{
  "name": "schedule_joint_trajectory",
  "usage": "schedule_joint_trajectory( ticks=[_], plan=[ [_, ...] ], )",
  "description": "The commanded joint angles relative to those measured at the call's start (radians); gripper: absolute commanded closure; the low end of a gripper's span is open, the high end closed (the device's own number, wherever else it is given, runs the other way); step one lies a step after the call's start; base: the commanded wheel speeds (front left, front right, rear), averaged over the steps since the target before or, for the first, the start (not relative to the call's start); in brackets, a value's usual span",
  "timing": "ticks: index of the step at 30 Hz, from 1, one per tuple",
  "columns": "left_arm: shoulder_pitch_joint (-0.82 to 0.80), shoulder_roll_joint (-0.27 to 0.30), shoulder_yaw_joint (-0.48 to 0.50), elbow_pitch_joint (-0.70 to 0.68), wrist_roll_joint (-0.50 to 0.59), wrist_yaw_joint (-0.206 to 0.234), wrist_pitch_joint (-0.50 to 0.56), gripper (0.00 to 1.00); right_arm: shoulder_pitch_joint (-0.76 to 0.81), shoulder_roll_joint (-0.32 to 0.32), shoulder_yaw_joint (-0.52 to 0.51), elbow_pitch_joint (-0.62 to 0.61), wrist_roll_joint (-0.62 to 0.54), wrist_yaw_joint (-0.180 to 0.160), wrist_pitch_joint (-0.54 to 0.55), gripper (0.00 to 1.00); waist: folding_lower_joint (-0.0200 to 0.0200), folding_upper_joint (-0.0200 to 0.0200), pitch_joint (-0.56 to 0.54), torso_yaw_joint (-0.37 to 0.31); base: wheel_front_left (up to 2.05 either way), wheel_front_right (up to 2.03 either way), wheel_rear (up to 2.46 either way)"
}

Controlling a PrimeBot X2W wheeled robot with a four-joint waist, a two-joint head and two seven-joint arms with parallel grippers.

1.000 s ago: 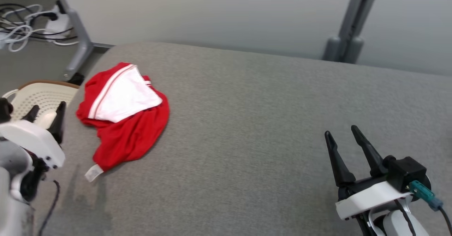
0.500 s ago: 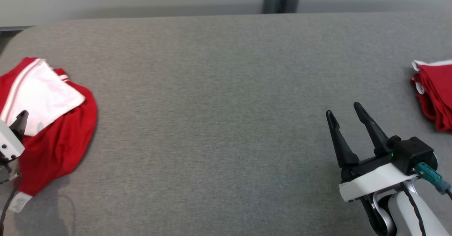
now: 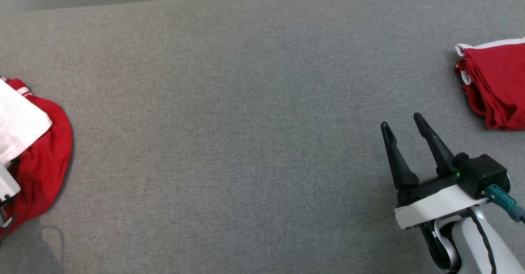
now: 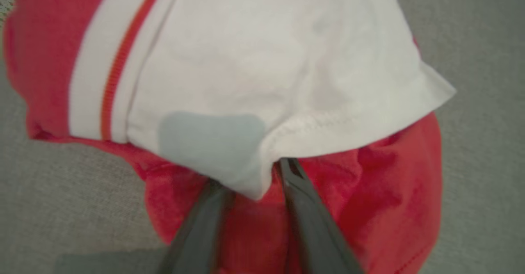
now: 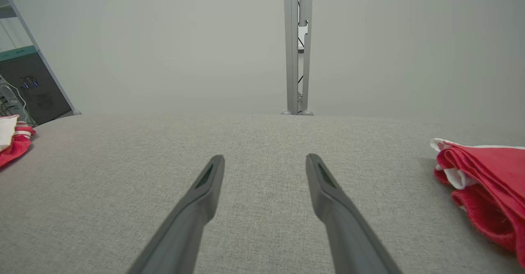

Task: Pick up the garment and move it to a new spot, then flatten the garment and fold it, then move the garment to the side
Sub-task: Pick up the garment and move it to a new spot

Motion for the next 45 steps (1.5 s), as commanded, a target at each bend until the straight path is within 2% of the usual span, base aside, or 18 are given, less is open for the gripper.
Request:
schedule_joint_trajectory(
  ticks=[1, 14, 19, 25, 31, 36, 45],
  plan=[
    [-0.015, 0.001, -0.006, 0.006, -0.007, -0.005, -0.009, 1.00, -0.008, 0.000, -0.003, 0.001, 0.001, 0.000, -0.007, 0.00, 0.0000, 0.0000, 0.001, 0.004, 0.00, 0.00, 0.00],
    [-0.067, 0.042, -0.100, -0.046, 0.005, -0.007, -0.096, 1.00, -0.011, 0.019, 0.008, 0.031, 0.003, 0.000, -0.014, 0.00, 0.0000, 0.0000, -0.033, 0.034, 0.00, 0.00, 0.00],
    [-0.076, 0.070, -0.197, -0.151, 0.002, -0.007, -0.115, 1.00, 0.001, 0.034, 0.016, 0.057, 0.008, 0.000, -0.016, 0.00, 0.0000, 0.0000, -0.104, 0.031, 0.00, 0.00, 0.00],
    [-0.080, 0.107, -0.301, -0.298, -0.027, -0.008, -0.085, 1.00, 0.021, 0.050, 0.019, 0.075, 0.017, 0.000, -0.015, 0.00, 0.0000, 0.0000, -0.185, 0.000, 0.00, 0.00, 0.00],
    [-0.075, 0.114, -0.360, -0.433, -0.046, -0.008, -0.041, 1.00, 0.036, 0.059, 0.012, 0.079, 0.017, 0.000, -0.015, 0.00, 0.0000, 0.0000, -0.231, -0.040, 0.00, 0.00, 0.00],
    [-0.069, 0.106, -0.414, -0.570, -0.063, -0.008, -0.002, 1.00, 0.042, 0.063, -0.002, 0.076, 0.014, 0.000, -0.015, 0.00, 0.0000, 0.0000, -0.252, -0.088, 0.00, 0.00, 0.00],
    [-0.023, 0.007, -0.475, -0.824, -0.092, 0.011, 0.029, 1.00, 0.038, 0.063, -0.024, 0.064, 0.010, 0.000, -0.015, 0.00, 0.0000, 0.0000, -0.246, -0.164, 0.00, 0.00, 0.00]
  ],
)
